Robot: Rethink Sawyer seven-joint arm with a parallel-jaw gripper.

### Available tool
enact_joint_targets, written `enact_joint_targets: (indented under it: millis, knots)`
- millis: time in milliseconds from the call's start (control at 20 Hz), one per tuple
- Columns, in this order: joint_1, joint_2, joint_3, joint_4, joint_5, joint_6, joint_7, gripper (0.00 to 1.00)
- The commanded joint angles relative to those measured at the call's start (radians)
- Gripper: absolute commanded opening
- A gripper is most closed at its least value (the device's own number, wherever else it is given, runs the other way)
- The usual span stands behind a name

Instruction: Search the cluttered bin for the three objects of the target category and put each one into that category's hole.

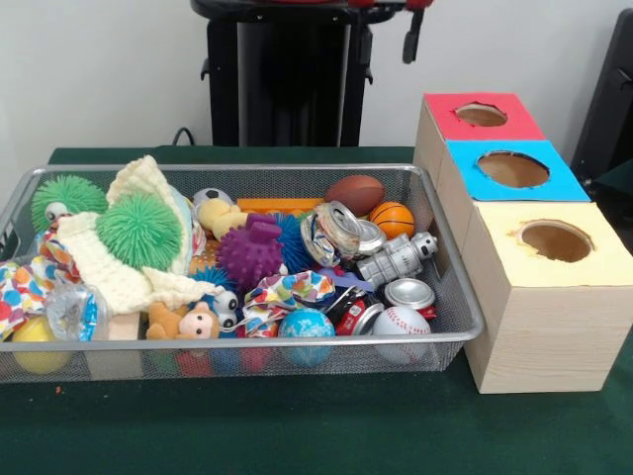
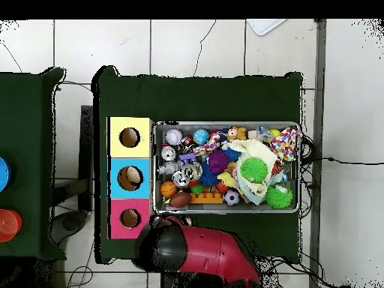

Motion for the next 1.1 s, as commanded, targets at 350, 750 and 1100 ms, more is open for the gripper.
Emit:
enact_joint_targets:
  millis: [350, 750, 1100]
  knots:
    - [-0.078, 0.226, 0.141, -0.199, -0.133, -0.088, -0.041, 1.00]
    - [-0.111, 0.329, 0.182, -0.318, -0.194, -0.046, -0.061, 1.00]
    - [-0.143, 0.419, 0.199, -0.399, -0.266, -0.050, -0.084, 1.00]
